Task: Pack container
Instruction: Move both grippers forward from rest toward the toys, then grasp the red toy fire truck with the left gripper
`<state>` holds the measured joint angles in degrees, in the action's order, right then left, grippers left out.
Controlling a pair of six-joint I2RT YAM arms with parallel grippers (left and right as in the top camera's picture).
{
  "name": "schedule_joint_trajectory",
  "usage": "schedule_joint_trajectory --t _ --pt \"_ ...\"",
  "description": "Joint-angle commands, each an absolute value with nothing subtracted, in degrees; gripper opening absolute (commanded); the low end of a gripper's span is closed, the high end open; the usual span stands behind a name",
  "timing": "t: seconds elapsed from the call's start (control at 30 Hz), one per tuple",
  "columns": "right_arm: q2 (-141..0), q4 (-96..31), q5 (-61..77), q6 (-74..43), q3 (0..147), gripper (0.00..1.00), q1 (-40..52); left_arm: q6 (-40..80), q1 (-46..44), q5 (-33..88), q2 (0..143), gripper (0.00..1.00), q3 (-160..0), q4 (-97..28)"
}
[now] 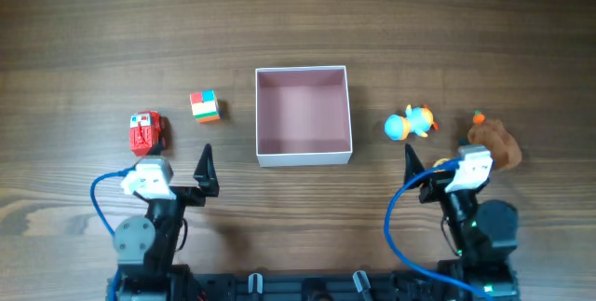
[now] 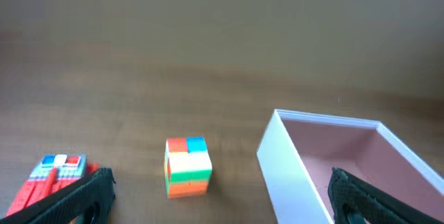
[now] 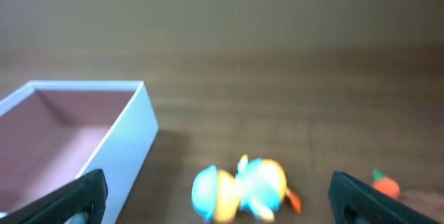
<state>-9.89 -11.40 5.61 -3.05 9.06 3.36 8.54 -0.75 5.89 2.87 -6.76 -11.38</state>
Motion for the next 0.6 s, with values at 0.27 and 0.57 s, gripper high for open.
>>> schedule_joint_trajectory --t 0.27,0.57 --pt "-50.19 -53.34 9.08 -4.49 56.21 1.0 3.25 17.39 -0.43 3.18 45.1 1.0 -58.72 -49.39" --pt "-69.28 -65.76 1.45 -8.95 67.31 1.0 3.25 8.58 13.21 2.83 77.95 1.0 -80.77 -63.96"
